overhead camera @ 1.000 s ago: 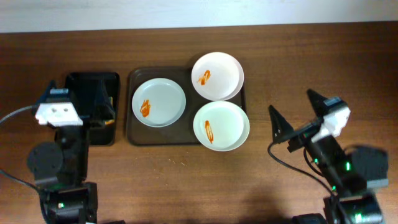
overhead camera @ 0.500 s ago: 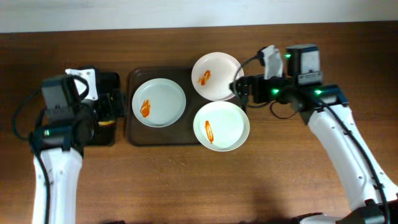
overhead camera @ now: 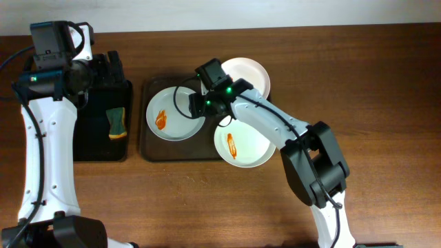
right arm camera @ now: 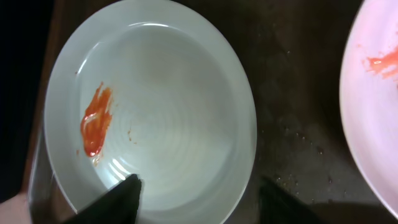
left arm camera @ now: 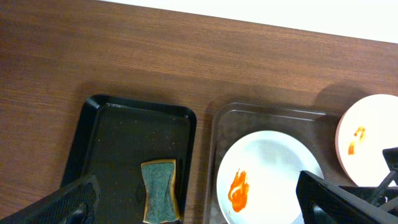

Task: Clean dirty plates on tray and stack at the side
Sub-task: 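Reach the left gripper to the sponge and the right gripper to the left plate, then grasp the yellow-green sponge with the left gripper and lift it, then hold the left plate rim with the right gripper and scrub it with the sponge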

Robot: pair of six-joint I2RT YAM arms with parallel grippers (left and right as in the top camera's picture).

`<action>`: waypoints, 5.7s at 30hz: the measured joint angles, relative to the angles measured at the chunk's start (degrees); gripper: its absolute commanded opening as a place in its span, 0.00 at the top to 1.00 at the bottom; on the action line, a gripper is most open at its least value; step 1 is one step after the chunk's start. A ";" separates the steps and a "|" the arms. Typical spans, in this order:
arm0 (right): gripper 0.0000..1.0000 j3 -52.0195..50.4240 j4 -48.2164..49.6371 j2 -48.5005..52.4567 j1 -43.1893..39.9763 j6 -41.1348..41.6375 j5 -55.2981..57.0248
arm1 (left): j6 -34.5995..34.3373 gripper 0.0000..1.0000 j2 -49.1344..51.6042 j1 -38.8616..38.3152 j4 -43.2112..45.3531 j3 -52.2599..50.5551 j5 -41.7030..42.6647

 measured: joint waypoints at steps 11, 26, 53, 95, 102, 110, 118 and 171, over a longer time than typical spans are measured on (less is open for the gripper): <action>0.73 0.11 1.97 4.28 1.64 4.98 10.82 | -0.02 0.01 0.31 0.00 -0.37 0.00 -1.07; 0.96 1.73 0.83 6.47 1.55 7.63 8.72 | -4.42 0.27 21.29 0.24 -9.51 0.22 -6.62; 0.96 1.81 -0.33 6.47 0.04 6.36 1.75 | 4.37 0.99 35.78 1.84 -30.84 26.25 -1.38; 0.96 1.81 -0.26 6.58 -2.73 5.79 -3.58 | -7.72 0.99 33.92 -17.57 -4.39 1.44 -12.48; 0.96 1.81 -0.26 6.60 -2.73 5.60 -4.42 | 0.09 0.99 33.99 -17.09 -15.87 1.31 -0.48; 0.96 1.81 -0.15 6.73 -2.73 5.62 -4.63 | -3.74 0.99 34.80 -17.51 -0.37 2.36 -3.48; 0.96 1.81 -0.85 6.80 -3.23 8.50 -8.04 | -16.87 0.99 35.65 -16.44 -20.85 2.47 -10.86; 0.96 6.23 -15.61 1.86 -3.39 1.07 7.61 | -15.06 0.99 40.70 -10.71 -33.44 49.92 -10.95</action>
